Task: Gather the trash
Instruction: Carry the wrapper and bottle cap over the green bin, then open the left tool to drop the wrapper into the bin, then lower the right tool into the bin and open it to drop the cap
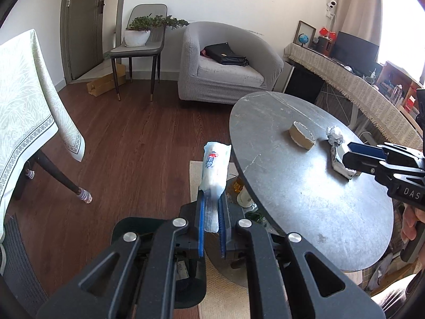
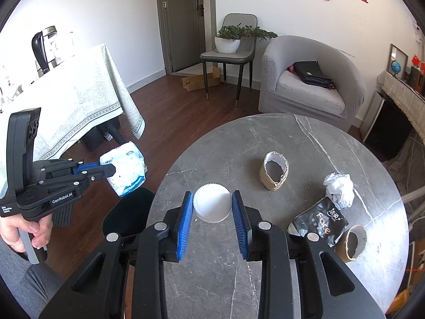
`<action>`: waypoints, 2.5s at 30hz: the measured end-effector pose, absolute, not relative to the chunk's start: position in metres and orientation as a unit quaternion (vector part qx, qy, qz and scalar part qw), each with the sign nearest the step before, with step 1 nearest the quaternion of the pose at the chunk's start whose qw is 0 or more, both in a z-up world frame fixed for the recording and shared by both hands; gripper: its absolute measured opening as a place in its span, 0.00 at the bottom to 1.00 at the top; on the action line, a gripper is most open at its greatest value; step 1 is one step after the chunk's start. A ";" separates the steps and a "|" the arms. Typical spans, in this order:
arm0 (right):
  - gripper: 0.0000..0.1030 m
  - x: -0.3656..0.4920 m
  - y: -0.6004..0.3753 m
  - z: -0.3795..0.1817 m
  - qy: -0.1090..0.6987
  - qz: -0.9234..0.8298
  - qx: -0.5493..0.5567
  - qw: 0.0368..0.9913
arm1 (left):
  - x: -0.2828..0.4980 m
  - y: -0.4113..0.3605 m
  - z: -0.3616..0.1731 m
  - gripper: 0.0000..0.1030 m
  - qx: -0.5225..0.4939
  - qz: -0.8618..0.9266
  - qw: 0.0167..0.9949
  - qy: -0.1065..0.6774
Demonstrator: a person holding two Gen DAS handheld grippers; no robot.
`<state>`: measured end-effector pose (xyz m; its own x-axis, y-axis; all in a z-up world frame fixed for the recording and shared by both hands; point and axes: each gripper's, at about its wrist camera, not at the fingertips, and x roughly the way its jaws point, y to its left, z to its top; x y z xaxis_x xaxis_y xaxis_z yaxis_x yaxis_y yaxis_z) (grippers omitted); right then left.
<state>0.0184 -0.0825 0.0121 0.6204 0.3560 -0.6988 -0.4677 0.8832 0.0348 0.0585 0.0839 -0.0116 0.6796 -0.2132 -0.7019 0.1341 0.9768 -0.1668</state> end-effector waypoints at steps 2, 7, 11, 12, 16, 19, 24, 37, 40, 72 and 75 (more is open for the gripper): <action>0.29 0.020 -0.073 0.011 0.370 0.237 -0.075 0.895 | 0.060 0.092 -0.021 0.09 -0.047 -0.086 0.910 0.403; 0.29 0.022 -0.044 0.009 0.369 0.256 -0.081 0.889 | 0.058 0.110 -0.041 0.09 -0.034 -0.066 0.900 0.430; 0.29 0.022 -0.023 0.005 0.372 0.273 -0.092 0.882 | 0.052 0.124 -0.063 0.09 -0.023 -0.055 0.887 0.458; 0.29 0.022 -0.018 0.004 0.374 0.276 -0.095 0.880 | 0.051 0.128 -0.070 0.09 -0.021 -0.054 0.882 0.467; 0.29 0.025 -0.001 -0.001 0.379 0.287 -0.101 0.874 | 0.047 0.143 -0.095 0.09 -0.006 -0.045 0.861 0.507; 0.29 0.026 0.012 -0.004 0.382 0.294 -0.103 0.870 | 0.042 0.153 -0.111 0.09 0.007 -0.038 0.844 0.535; 0.29 0.031 0.038 -0.015 0.390 0.309 -0.107 0.861 | 0.033 0.172 -0.129 0.10 0.008 -0.029 0.829 0.558; 0.29 0.033 0.093 -0.040 0.410 0.339 -0.125 0.837 | 0.028 0.204 -0.142 0.18 -0.005 -0.013 0.815 0.580; 0.29 0.033 0.105 -0.048 0.416 0.346 -0.129 0.831 | 0.027 0.210 -0.137 0.18 -0.012 -0.011 0.820 0.573; 0.29 0.025 0.157 -0.186 0.528 0.334 -0.211 0.752 | 0.015 0.209 -0.011 0.11 -0.075 -0.043 0.903 0.421; 0.29 0.025 0.153 -0.197 0.534 0.328 -0.213 0.750 | 0.015 0.206 -0.003 0.11 -0.079 -0.045 0.907 0.411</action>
<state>0.0245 0.1534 -0.1965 0.2143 0.2641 -0.9404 -0.7188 0.6945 0.0312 0.0145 0.2057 -0.0029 0.6588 -0.1471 -0.7378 0.0173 0.9834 -0.1806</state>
